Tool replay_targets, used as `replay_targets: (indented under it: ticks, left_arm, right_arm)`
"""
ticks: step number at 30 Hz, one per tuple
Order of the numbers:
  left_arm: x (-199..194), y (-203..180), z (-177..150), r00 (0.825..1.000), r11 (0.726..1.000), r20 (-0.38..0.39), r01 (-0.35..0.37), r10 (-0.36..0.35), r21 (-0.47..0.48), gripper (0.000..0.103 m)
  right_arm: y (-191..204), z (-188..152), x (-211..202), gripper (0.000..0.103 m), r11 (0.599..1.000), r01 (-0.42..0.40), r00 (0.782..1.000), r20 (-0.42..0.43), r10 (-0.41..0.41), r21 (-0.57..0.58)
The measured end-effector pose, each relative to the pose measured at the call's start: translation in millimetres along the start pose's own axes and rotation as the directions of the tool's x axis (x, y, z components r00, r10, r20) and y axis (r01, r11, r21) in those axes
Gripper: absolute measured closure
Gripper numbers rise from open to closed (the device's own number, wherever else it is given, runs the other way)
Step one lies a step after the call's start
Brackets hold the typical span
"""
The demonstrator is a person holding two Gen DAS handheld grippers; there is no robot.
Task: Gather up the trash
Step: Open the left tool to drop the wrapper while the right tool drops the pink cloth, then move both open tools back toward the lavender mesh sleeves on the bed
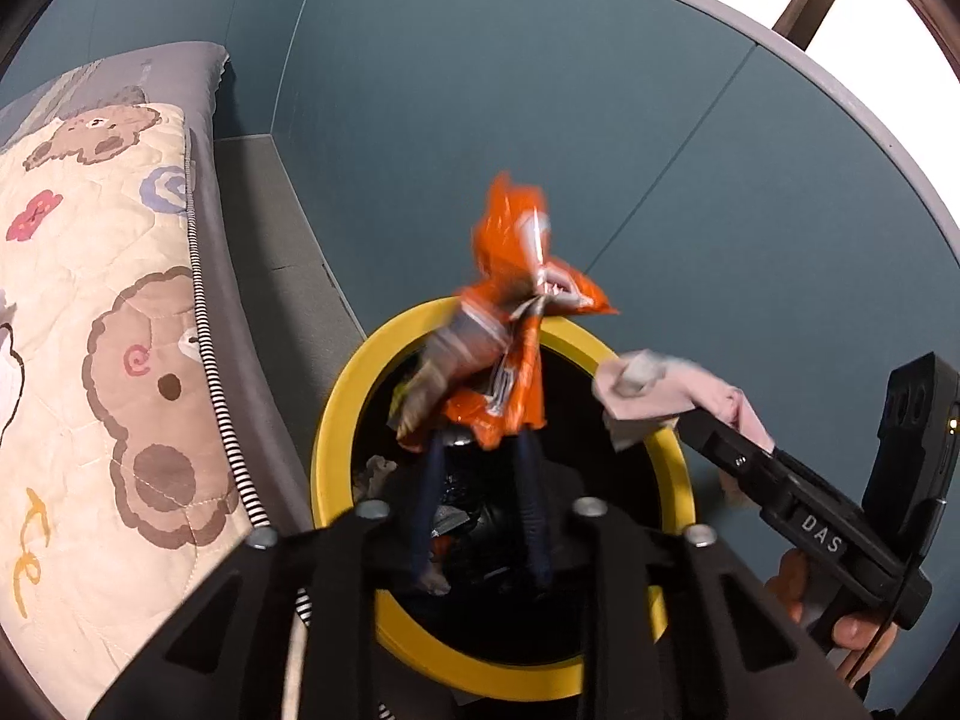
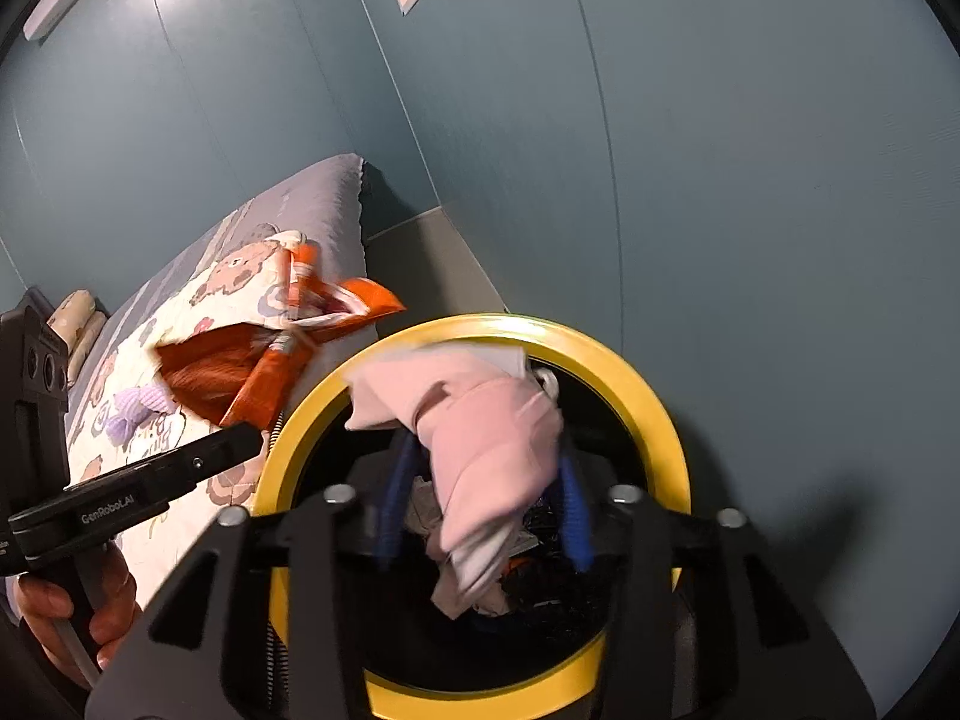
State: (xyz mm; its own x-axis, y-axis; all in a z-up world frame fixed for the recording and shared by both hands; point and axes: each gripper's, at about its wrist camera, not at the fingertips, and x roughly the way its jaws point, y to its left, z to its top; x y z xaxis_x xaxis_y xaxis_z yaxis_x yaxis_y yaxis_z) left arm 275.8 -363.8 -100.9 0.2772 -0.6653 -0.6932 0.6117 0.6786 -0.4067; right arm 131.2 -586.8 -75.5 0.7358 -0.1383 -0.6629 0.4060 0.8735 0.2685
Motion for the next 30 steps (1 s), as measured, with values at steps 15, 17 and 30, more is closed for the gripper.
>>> replay_targets:
  ticks: [15,17,30]
  left_arm:
    - [-57,25,-6,0.988,0.992,0.115,-0.092,0.101,-0.084,0.017]
    - [-67,36,-8,0.984,0.989,0.125,-0.117,0.129,-0.093,0.016]
    - [-131,152,-17,0.923,0.924,0.17,-0.303,0.346,-0.234,0.015]
  right_arm:
    - [14,-4,-29,0.033,1.0,-0.009,0.999,0.04,0.009,0.014]
    - [24,-3,-31,0.03,1.0,-0.029,0.998,0.048,0.029,0.002]
    - [144,11,-5,0.028,0.958,-0.194,0.98,0.01,0.201,-0.209]
